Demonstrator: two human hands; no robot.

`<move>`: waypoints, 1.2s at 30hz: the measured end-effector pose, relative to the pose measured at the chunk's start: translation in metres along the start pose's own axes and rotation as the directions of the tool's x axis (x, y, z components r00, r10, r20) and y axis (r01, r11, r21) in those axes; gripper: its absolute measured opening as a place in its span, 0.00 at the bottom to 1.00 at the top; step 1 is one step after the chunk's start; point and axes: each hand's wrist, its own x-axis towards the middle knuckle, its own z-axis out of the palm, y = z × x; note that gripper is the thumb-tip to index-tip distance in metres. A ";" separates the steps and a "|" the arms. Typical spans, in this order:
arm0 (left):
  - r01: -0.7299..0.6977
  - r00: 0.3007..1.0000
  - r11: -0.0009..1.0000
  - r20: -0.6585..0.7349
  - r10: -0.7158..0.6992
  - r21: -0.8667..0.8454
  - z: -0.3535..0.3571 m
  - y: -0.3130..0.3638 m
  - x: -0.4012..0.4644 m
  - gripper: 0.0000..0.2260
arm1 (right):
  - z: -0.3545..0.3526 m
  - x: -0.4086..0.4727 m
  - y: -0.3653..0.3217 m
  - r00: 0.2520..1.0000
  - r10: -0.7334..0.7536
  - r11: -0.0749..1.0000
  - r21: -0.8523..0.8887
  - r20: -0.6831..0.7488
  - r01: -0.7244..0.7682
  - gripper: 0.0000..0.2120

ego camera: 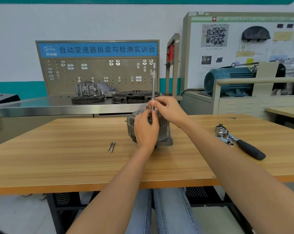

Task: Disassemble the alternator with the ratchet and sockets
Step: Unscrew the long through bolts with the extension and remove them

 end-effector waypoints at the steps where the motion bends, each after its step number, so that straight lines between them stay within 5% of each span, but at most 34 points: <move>1: 0.013 1.000 1.000 -0.008 -0.014 -0.012 0.000 0.001 0.000 0.09 | 0.000 0.000 0.000 1.000 0.008 1.000 -0.006 0.003 -0.008 0.11; 7: 0.075 0.997 0.996 -0.013 -0.076 -0.040 -0.001 0.003 0.002 0.06 | 0.007 0.001 0.001 0.993 0.077 0.996 -0.036 -0.091 -0.081 0.17; 13: 0.056 0.998 0.997 -0.013 -0.057 -0.056 -0.002 0.006 0.000 0.07 | 0.005 -0.001 0.003 0.993 0.042 0.998 0.057 -0.110 -0.036 0.05; 24: 0.077 0.996 0.995 -0.037 -0.080 -0.060 0.002 0.002 0.001 0.07 | 0.008 0.001 0.004 0.994 0.000 0.988 -0.155 -0.111 -0.017 0.14; 31: 0.092 0.994 0.995 -0.052 -0.095 -0.049 0.003 0.001 0.002 0.06 | 0.006 0.001 0.004 0.998 0.022 0.992 -0.122 -0.056 -0.029 0.15; 36: 0.089 0.993 0.993 -0.067 -0.095 -0.079 0.003 0.003 0.002 0.07 | 0.011 -0.001 0.004 0.976 0.071 0.997 0.031 -0.204 -0.066 0.09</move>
